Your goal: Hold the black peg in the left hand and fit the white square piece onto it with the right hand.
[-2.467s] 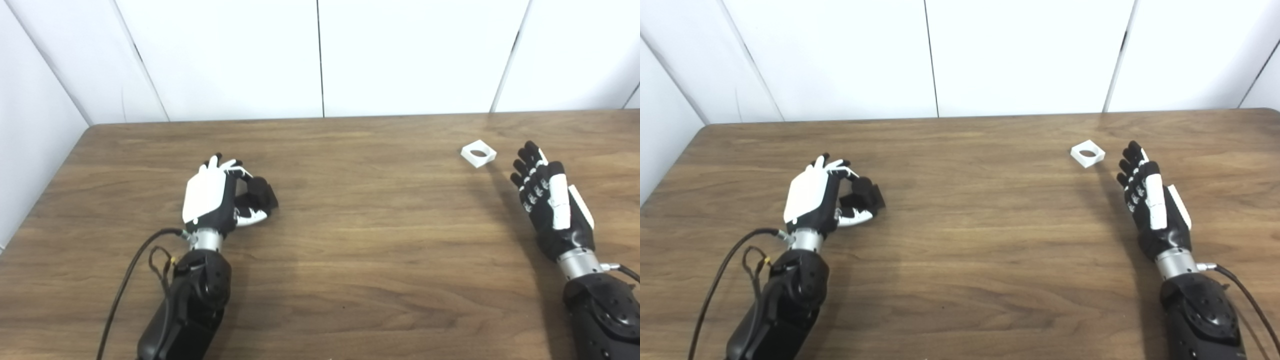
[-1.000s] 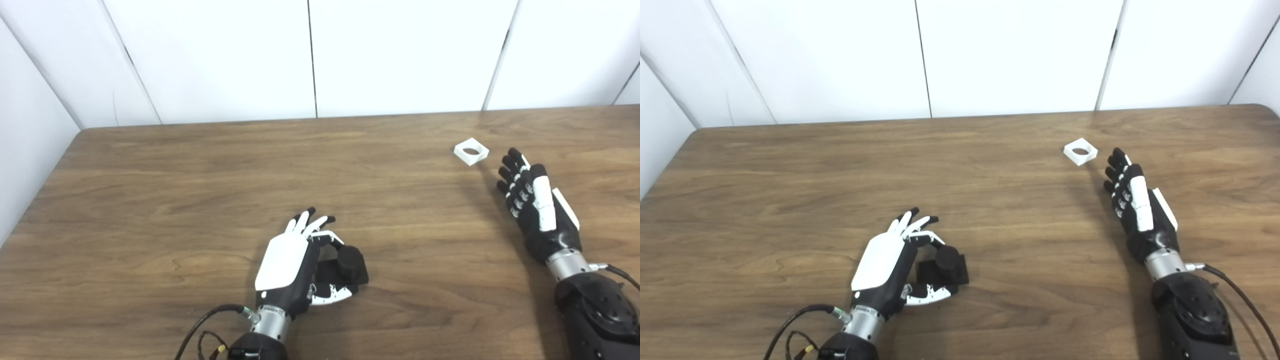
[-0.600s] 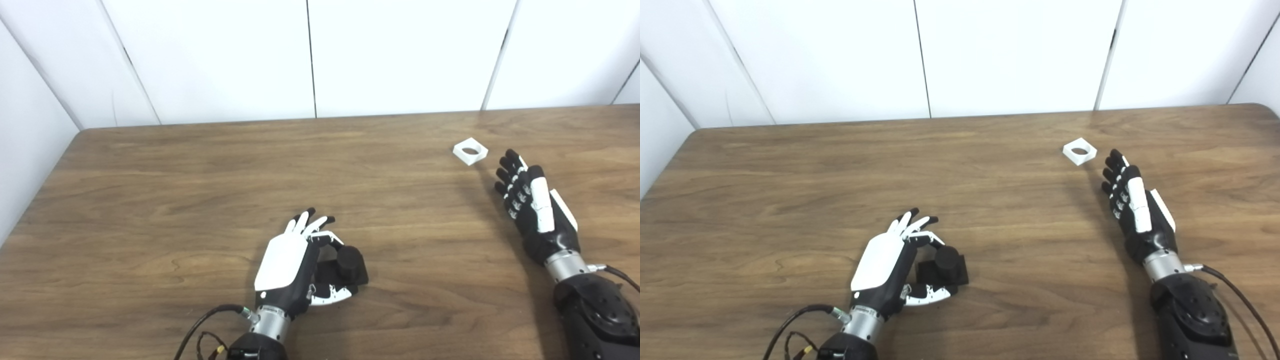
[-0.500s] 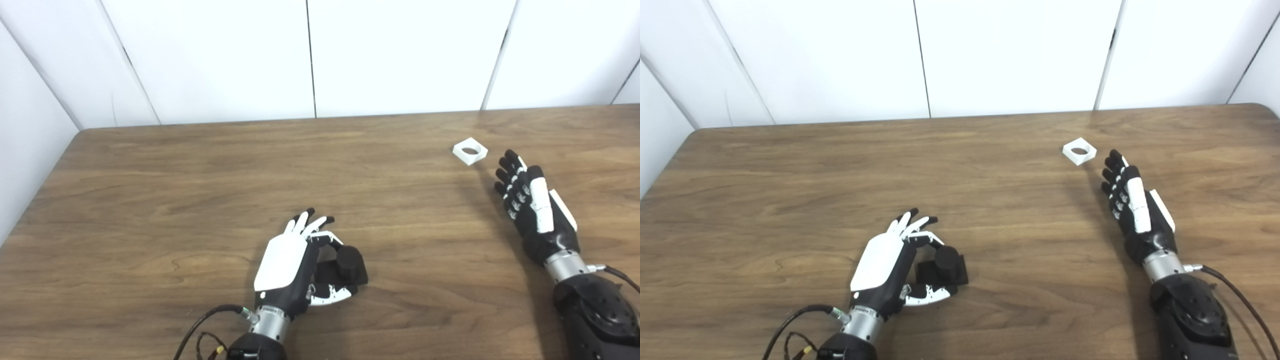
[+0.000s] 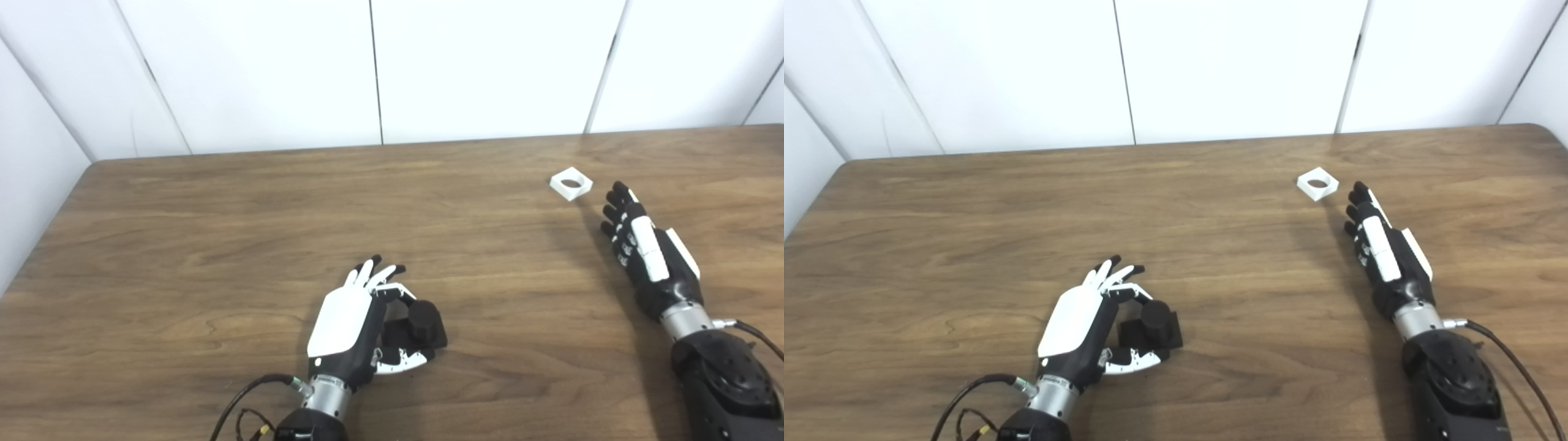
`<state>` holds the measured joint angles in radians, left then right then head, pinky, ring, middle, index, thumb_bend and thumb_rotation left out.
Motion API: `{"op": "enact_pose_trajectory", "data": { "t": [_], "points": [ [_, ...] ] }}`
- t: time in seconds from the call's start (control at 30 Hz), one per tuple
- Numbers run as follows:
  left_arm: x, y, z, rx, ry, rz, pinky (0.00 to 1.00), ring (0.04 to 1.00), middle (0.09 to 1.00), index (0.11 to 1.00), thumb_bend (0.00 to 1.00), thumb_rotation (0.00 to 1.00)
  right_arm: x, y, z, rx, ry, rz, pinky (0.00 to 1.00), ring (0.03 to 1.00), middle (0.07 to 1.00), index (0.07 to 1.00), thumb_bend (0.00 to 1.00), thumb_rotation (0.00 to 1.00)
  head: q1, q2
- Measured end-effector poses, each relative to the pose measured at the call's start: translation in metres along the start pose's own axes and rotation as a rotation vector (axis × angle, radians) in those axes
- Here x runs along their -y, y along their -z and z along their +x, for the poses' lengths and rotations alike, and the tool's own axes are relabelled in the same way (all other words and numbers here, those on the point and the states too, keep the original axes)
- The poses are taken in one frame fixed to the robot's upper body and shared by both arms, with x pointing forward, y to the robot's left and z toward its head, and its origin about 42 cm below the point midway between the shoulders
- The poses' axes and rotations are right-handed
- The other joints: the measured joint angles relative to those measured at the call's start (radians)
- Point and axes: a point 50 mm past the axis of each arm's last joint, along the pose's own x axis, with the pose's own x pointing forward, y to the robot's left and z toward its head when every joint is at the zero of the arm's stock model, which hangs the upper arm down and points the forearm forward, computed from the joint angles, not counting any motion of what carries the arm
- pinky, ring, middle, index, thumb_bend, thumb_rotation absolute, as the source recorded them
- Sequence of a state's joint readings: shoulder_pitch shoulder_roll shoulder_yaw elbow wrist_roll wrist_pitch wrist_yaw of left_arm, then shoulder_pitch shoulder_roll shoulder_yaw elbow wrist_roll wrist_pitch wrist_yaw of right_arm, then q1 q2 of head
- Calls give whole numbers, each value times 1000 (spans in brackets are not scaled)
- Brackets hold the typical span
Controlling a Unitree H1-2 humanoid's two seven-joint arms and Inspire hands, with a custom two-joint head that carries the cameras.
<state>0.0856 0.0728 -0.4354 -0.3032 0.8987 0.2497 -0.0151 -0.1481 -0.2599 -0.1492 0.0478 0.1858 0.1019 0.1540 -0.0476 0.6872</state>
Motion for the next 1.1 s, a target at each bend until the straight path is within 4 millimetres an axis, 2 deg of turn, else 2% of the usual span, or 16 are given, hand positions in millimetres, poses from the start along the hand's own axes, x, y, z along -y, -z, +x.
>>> {"op": "enact_pose_trajectory", "data": {
  "t": [0.1, 0.13, 0.27, 0.47, 0.8, 0.83, 0.97, 1.1],
  "points": [
    [0, 0, 0, 3, -1, 0, 1000, 1000, 886, 484, 519, 67, -3, -6, 8, 6, -19, -65, 1000, 1000, 1000, 1000, 705, 868, 3, -2],
    [1, 1, 0, 4, -1, 1, 1000, 1000, 889, 485, 519, 67, -4, -11, 12, 15, -27, -96, 1000, 1000, 1000, 1000, 691, 815, 5, -3],
    [2, 1, 0, 4, 1, 0, 1000, 1000, 889, 485, 519, 66, -1, -24, 23, 40, -34, -167, 1000, 1000, 1000, 1000, 694, 775, 5, -5],
    [2, 0, 1, -4, 0, -4, 1000, 1000, 890, 485, 520, 66, 2, -32, 30, 45, -53, -278, 1000, 1000, 1000, 997, 706, 689, 2, -11],
    [3, 1, 1, -8, -7, -4, 1000, 1000, 891, 485, 520, 66, 9, -65, 59, 100, -48, -450, 994, 999, 998, 959, 700, 513, 2, -20],
    [4, 1, 1, -7, -7, -4, 1000, 1000, 891, 485, 520, 66, 11, -66, 61, 94, -53, -477, 986, 992, 992, 945, 714, 465, 3, -21],
    [4, 1, 2, -6, -10, -4, 1000, 1000, 894, 485, 519, 67, 25, -74, 75, 75, -68, -644, 979, 1000, 993, 930, 740, 462, 3, -26],
    [4, 1, 2, -8, -13, -6, 1000, 1000, 894, 485, 519, 68, 36, -88, 88, 74, -69, -777, 968, 1000, 993, 874, 797, 365, 5, -31]
  ]
}}
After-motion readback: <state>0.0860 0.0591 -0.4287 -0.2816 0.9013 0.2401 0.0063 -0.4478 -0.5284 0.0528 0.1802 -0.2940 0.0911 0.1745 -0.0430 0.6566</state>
